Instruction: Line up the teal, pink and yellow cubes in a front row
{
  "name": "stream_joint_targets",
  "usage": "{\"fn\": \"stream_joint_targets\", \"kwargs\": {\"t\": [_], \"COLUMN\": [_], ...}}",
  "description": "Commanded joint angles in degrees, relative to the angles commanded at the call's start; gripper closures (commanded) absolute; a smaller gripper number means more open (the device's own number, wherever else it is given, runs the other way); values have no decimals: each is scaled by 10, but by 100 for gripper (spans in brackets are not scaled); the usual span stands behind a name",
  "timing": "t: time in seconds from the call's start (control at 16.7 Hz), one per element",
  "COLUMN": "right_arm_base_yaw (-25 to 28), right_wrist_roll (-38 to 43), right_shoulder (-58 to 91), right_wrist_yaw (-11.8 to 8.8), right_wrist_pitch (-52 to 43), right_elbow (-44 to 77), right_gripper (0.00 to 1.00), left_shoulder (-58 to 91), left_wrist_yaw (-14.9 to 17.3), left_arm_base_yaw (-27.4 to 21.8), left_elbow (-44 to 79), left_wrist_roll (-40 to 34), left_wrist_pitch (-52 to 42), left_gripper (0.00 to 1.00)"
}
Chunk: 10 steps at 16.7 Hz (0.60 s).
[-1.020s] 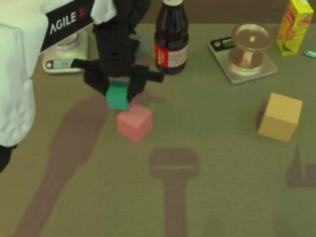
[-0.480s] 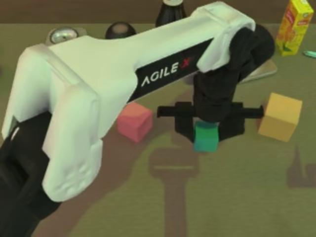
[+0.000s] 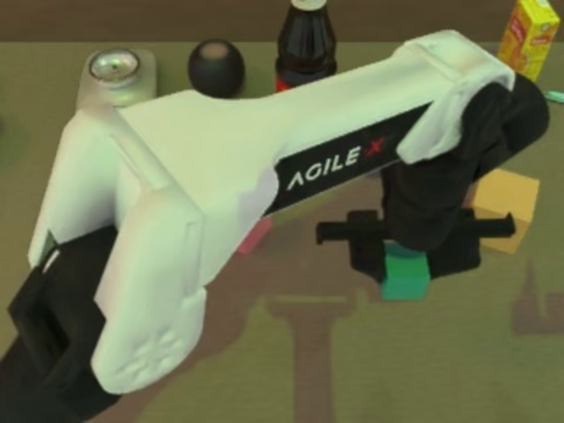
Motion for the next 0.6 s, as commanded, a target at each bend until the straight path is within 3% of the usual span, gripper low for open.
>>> {"fn": "stream_joint_targets", "kwargs": {"t": [0.18,0.6], "right_arm_base_yaw": [0,0], "right_wrist_roll": [0,0], "right_shoulder": [0,0], "right_wrist_yaw": [0,0], "right_wrist_pitch": [0,0], "right_elbow": [0,0], "right_gripper": [0,0], "left_shoulder": [-1,18], "left_wrist_yaw": [0,0], "left_arm_base_yaw": [1,2], "left_elbow": [-11,-120], "left_wrist_roll": [3,3], "left_wrist_pitch": [11,140], "left_gripper": [100,100]}}
